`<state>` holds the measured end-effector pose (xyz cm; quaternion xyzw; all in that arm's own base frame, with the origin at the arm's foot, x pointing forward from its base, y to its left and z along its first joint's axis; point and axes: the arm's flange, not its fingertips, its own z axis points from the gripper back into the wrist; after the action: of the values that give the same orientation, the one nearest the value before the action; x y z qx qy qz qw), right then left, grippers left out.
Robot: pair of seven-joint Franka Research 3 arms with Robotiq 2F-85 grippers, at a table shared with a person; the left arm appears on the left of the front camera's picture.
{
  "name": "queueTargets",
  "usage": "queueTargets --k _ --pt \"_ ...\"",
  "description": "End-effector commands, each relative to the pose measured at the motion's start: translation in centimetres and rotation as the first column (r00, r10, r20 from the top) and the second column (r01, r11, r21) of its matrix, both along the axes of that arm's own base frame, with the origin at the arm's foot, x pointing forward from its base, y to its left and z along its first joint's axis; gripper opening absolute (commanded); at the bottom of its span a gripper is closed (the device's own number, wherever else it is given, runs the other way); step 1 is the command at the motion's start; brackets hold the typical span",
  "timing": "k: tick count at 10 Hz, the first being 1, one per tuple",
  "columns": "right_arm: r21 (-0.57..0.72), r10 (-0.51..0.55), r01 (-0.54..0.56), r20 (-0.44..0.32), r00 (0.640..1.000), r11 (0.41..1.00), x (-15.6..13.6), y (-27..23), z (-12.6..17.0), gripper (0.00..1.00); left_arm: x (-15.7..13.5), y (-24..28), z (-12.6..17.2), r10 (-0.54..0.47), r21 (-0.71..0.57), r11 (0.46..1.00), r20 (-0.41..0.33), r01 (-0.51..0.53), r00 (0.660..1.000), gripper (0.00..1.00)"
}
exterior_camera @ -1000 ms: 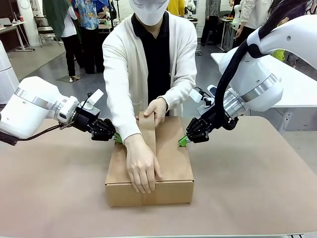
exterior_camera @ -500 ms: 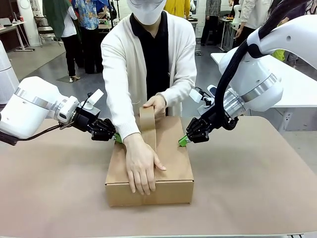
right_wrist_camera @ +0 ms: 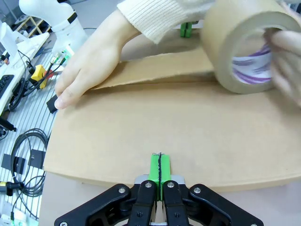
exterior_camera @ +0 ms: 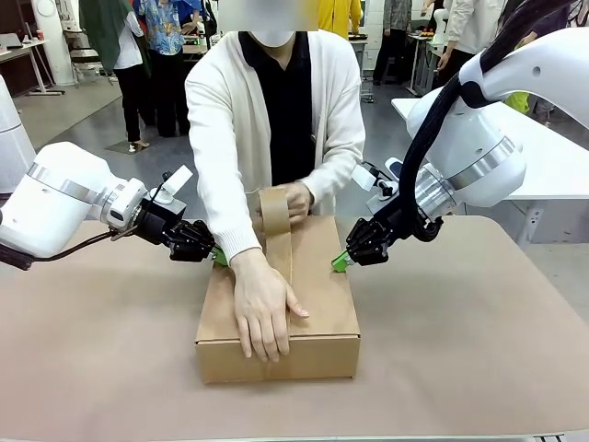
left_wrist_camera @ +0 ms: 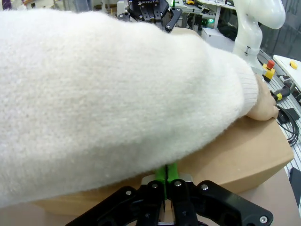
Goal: Wrap the clocks to prevent damage.
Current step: After the human seals the box with tape, release both hands from the side flaps of the Package Box.
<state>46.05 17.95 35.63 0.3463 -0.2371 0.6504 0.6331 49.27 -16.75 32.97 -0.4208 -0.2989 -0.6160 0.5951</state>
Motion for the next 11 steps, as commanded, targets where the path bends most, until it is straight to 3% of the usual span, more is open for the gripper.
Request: queueTargets --k 1,11 --pt "0.002 -0.012 0.012 -0.006 1.0 1.0 -0.19 0.16 -0.42 0.01 -0.01 0.06 -0.4 -0.003 0.003 1.0 0.004 0.003 1.0 0.0" --pt "0.002 -0.012 0.012 -0.006 1.0 1.0 -0.19 0.16 -0.42 0.01 -0.01 0.06 -0.4 -0.003 0.003 1.0 0.004 0.003 1.0 0.0"
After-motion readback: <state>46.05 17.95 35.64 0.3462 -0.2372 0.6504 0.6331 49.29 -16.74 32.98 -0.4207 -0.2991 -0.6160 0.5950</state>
